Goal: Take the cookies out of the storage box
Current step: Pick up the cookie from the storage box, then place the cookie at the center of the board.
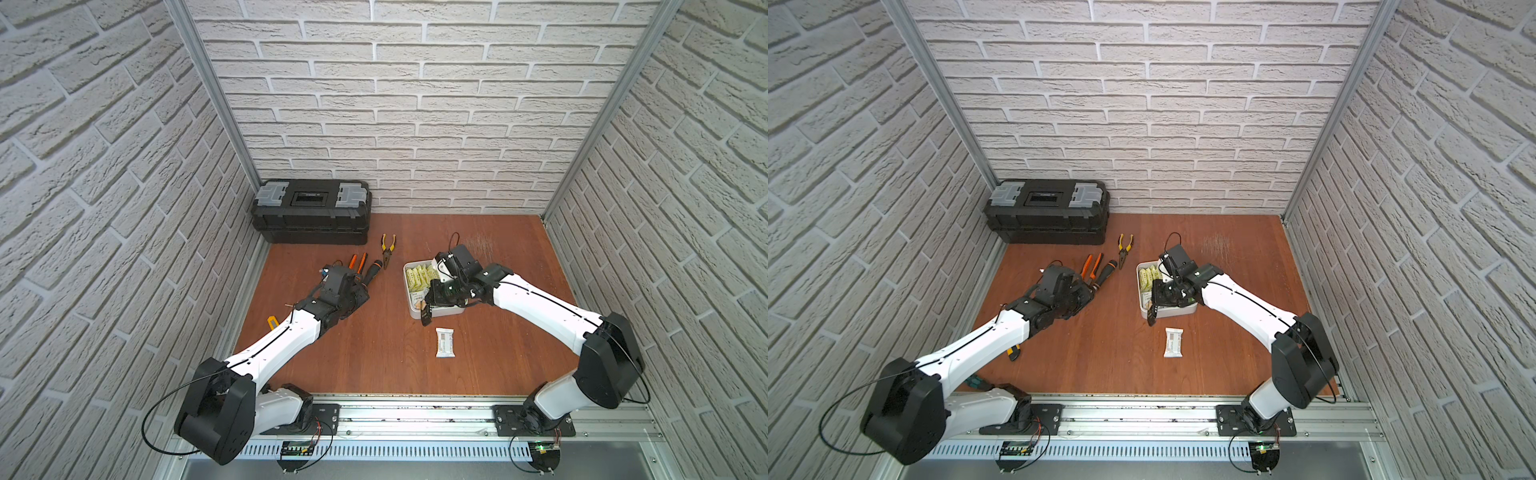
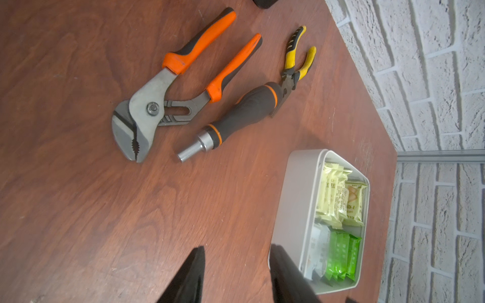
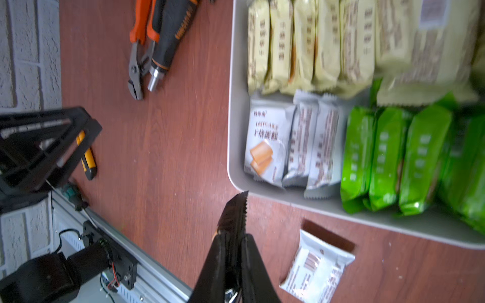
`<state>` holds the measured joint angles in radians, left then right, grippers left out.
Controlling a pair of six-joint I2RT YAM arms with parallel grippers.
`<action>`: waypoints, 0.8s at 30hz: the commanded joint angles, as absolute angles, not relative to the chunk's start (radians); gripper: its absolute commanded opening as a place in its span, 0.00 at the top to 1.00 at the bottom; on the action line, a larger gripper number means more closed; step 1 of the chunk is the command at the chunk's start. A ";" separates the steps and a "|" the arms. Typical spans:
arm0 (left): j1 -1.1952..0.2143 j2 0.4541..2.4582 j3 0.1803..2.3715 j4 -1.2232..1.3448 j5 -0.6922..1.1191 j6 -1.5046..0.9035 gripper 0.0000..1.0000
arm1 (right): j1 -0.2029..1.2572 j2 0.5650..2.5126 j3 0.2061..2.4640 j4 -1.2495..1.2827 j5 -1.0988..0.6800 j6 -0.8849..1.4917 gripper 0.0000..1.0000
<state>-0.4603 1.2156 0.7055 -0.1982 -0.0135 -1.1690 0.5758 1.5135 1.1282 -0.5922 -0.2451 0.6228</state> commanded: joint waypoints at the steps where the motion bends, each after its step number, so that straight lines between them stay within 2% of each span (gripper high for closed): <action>1: -0.454 1.217 0.695 -0.136 0.025 -1.111 0.54 | 0.581 1.440 0.984 -0.479 -0.327 0.681 0.94; 6: -0.454 1.233 0.711 -0.141 0.056 -1.051 0.53 | 0.605 1.375 0.818 -0.320 -0.306 0.771 0.94; 12: -0.457 1.262 0.710 -0.106 0.078 -1.060 0.53 | 0.631 1.476 0.796 -0.157 -0.300 0.823 0.95; 20: -0.476 1.270 0.719 -0.097 0.074 -1.041 0.52 | 0.666 1.561 0.857 -0.246 -0.233 0.700 0.94; 24: -0.489 1.267 0.720 -0.118 0.041 -1.043 0.51 | 0.666 1.573 0.859 -0.291 -0.197 0.683 0.87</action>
<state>-0.4747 1.2655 0.7055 -0.1345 0.0658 -1.0649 0.6628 1.5673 0.8425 -0.2653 -0.2451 0.7185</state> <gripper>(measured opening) 0.485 0.141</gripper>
